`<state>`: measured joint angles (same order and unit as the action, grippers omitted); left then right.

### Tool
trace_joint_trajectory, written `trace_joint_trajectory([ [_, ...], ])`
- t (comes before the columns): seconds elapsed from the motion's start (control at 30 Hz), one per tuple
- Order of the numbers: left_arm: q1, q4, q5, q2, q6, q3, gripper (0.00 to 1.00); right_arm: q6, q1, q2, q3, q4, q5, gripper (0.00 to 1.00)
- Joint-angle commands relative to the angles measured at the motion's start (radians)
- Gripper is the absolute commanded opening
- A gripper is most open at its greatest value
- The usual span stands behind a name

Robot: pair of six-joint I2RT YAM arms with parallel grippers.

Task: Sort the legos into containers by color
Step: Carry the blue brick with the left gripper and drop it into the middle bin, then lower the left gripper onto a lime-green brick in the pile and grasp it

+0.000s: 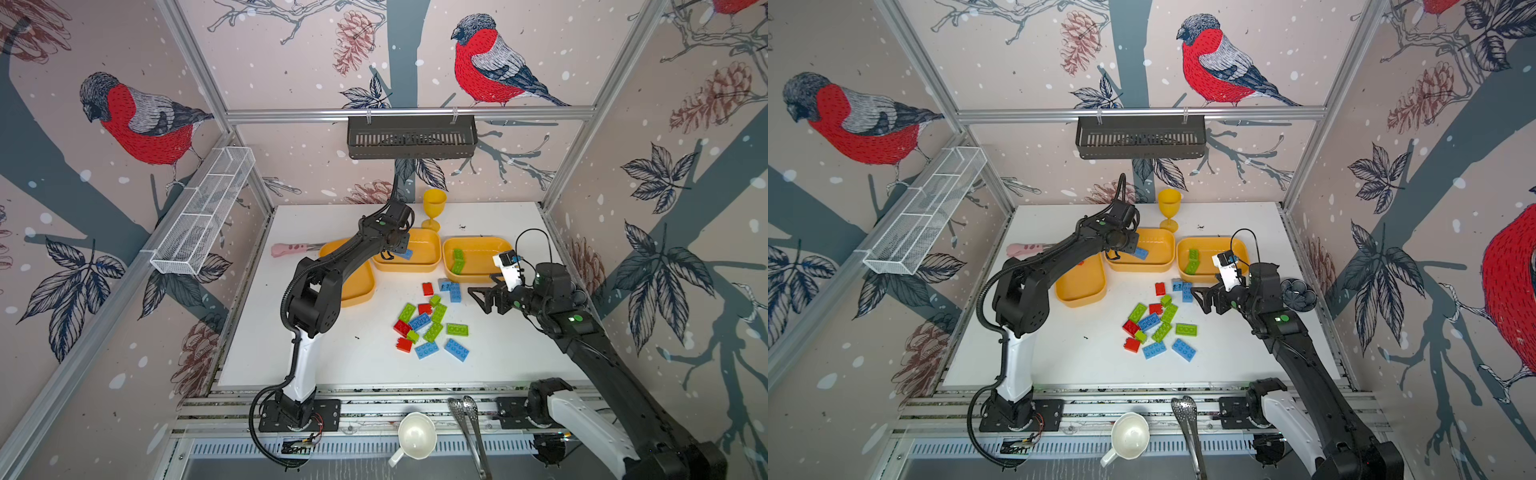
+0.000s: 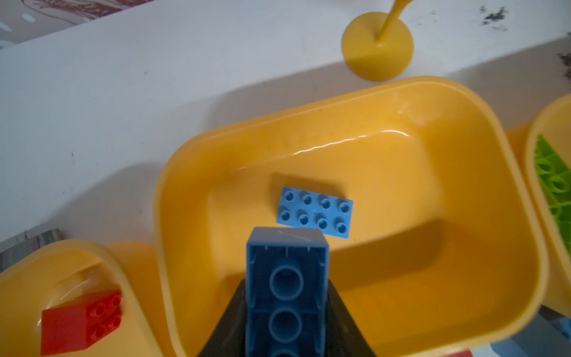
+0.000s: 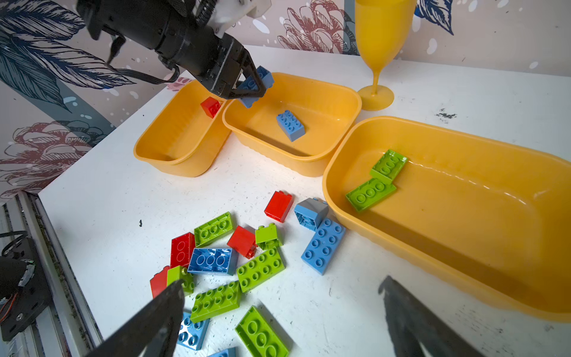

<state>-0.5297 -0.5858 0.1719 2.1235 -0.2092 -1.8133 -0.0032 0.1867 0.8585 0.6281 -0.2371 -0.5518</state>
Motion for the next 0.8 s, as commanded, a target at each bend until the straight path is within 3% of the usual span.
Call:
trace_joint_trajectory([
  [0.0,0.020,0.022,0.031,0.041,-0.029,-0.029,0.31,0.000,-0.001,-0.003,-0.002,0.008,0.003,0.99],
  [0.07,0.026,0.006,0.034,0.078,-0.027,-0.064,0.33,0.000,-0.001,0.000,-0.002,0.011,0.000,0.99],
  [0.3,0.027,-0.046,0.062,0.101,-0.052,-0.112,0.69,0.002,-0.001,0.002,-0.003,0.010,-0.002,0.99],
  [0.5,-0.011,-0.086,0.017,-0.020,-0.044,-0.062,0.75,-0.002,-0.001,0.004,-0.010,0.014,-0.003,0.99],
  [0.77,-0.118,-0.087,-0.069,-0.208,-0.116,0.162,0.76,0.005,-0.001,0.021,-0.015,0.042,-0.012,0.99],
])
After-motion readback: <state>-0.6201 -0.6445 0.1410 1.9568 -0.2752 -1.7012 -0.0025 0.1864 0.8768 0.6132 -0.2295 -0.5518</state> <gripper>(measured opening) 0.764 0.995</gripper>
